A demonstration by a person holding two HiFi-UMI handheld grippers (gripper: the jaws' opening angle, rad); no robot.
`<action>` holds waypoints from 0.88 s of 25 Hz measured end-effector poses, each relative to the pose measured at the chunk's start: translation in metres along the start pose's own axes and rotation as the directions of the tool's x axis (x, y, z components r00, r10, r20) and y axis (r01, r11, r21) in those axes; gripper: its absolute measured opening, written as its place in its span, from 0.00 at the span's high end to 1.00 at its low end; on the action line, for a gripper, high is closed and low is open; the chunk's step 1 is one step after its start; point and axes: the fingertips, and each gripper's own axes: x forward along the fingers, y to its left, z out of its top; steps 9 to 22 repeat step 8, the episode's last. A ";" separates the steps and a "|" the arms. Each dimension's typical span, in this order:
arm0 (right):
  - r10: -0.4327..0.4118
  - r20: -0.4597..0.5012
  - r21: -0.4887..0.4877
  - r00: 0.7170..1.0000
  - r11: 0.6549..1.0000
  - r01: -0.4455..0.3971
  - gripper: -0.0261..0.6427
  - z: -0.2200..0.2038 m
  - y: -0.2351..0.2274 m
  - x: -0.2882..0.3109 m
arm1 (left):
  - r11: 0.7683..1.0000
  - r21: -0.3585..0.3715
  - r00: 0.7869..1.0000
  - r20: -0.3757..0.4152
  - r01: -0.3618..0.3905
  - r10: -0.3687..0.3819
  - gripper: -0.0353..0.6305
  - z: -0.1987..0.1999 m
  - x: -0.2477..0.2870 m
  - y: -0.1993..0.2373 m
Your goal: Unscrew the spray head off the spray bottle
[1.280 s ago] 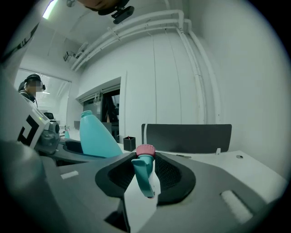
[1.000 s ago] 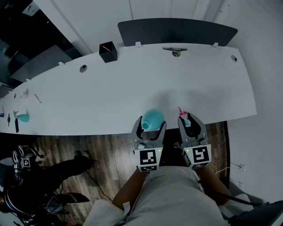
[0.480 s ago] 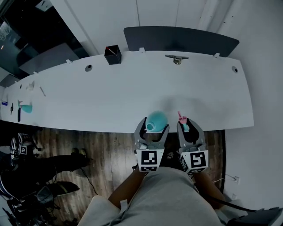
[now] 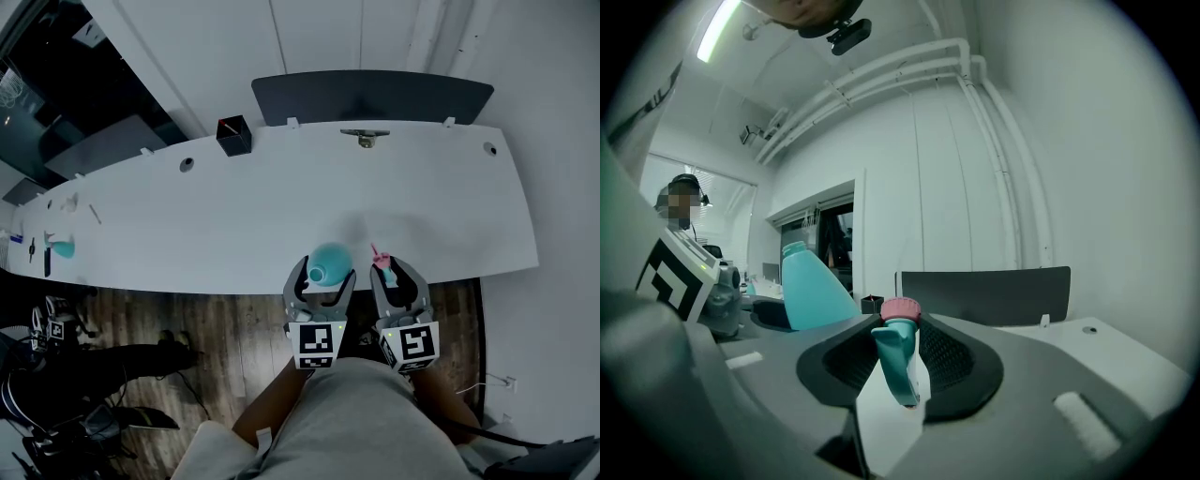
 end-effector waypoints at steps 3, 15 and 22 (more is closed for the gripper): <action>-0.002 0.005 0.006 1.000 1.000 0.002 0.78 0.000 -0.002 0.000 | 1.000 0.006 1.000 -0.001 0.000 0.000 0.39 0.000 0.000 -0.001; -0.001 0.003 0.004 1.000 1.000 0.001 0.78 -0.001 -0.002 -0.001 | 1.000 0.008 1.000 -0.004 0.003 -0.003 0.39 -0.001 0.000 -0.003; -0.001 0.003 0.004 1.000 1.000 0.001 0.78 -0.001 -0.002 -0.001 | 1.000 0.008 1.000 -0.004 0.003 -0.003 0.39 -0.001 0.000 -0.003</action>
